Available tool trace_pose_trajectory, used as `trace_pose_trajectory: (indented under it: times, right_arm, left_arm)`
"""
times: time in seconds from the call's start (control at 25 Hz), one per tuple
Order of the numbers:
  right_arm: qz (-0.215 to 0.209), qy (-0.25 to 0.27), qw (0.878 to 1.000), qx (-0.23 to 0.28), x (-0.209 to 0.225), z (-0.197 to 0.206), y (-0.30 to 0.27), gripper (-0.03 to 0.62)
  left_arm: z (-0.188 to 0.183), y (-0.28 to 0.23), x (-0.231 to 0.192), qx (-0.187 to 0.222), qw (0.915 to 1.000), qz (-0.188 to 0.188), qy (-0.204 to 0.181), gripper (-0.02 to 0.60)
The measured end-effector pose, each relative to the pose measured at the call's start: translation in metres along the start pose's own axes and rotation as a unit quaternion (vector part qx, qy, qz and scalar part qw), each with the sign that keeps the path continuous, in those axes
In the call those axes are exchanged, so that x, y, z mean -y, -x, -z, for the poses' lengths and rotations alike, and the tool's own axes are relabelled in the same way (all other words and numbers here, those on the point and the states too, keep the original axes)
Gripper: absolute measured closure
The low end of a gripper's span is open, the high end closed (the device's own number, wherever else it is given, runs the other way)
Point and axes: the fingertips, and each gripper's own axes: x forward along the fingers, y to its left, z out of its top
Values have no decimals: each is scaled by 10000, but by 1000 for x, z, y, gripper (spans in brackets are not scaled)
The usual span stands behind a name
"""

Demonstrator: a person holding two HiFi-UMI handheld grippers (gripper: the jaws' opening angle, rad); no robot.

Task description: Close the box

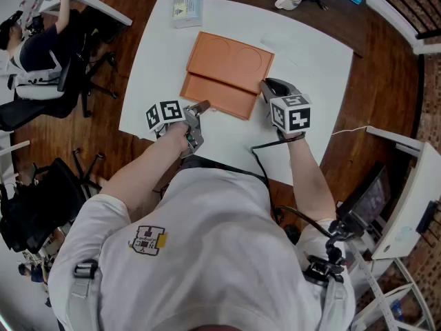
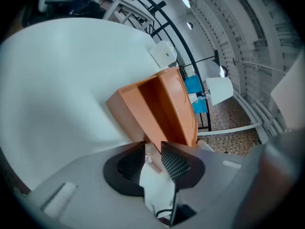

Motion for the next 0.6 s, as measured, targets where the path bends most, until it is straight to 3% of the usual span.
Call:
trace_pose_trajectory:
  times: [0.2,0.48,0.6]
  right_arm:
    - [-95,44,9999,-41,-1,-1,1,549]
    - [-88,43,9999,-80,-2,-2,2,549]
    - [-77,-8,9999,-75,-1,-1,2,548]
  left_arm:
    - [-13,-8,14,128,9993,172,307,489]
    - [-37,-25,32,172,9983,339,446,494]
    - [-45,-31,41,227,9969,581,471,499]
